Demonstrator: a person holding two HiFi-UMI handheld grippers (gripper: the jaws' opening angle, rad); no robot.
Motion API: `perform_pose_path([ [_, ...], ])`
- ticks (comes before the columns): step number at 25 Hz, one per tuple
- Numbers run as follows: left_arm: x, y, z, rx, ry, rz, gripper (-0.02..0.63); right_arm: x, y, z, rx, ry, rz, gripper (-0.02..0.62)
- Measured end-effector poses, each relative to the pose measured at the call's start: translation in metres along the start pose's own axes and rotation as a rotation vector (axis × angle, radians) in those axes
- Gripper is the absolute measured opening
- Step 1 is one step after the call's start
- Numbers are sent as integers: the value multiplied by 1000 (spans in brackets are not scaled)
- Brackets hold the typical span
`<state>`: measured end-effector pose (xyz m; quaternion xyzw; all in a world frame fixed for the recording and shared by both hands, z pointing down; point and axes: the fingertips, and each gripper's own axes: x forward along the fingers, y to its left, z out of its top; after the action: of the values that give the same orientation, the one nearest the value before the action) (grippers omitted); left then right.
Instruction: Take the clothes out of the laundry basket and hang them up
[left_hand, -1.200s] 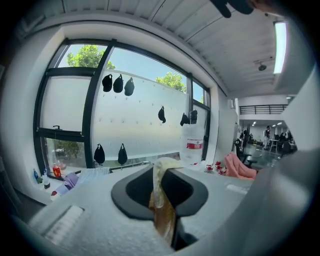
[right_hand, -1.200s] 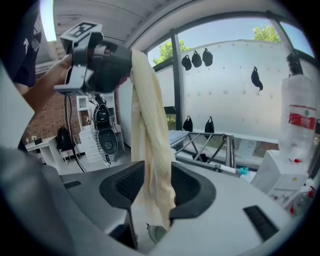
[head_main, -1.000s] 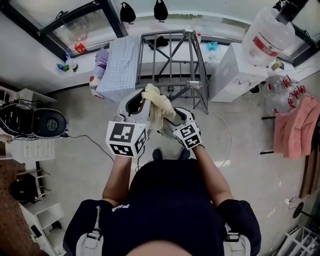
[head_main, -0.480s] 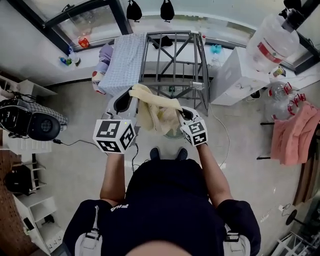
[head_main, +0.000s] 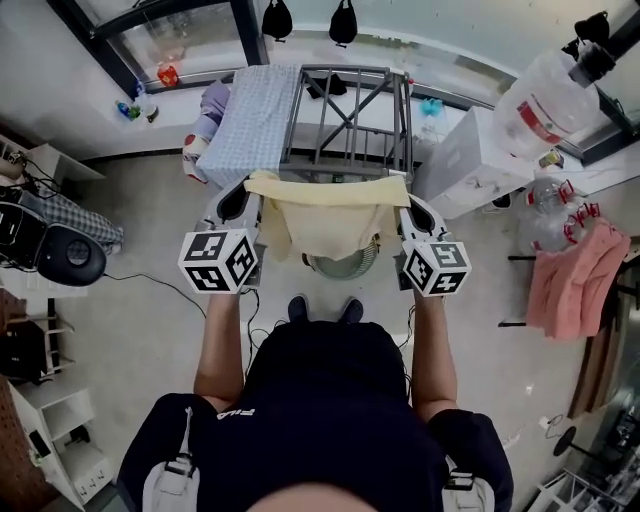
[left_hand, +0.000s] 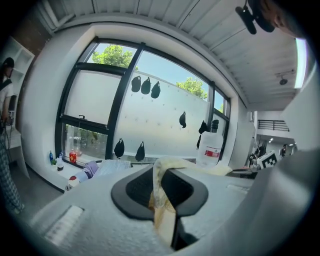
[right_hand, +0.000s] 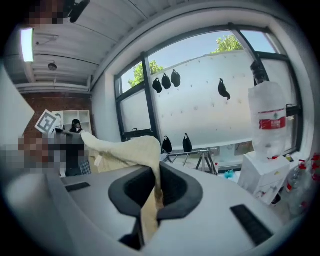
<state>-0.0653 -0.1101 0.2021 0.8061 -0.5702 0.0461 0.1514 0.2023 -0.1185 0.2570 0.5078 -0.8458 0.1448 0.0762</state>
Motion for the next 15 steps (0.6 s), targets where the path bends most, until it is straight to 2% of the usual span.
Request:
perform_pose_path([
  [3,2,-1,3,6,-5,-18,49,-7,-3,23,17,-45,-54,17],
  [10,-1,10,24,7,-66,-50,49,-13,10,66,-33,-120,-164,17],
  [15,0,16,37,63,-82,-66,49,-10,14,84,-31,-161,-243,17],
])
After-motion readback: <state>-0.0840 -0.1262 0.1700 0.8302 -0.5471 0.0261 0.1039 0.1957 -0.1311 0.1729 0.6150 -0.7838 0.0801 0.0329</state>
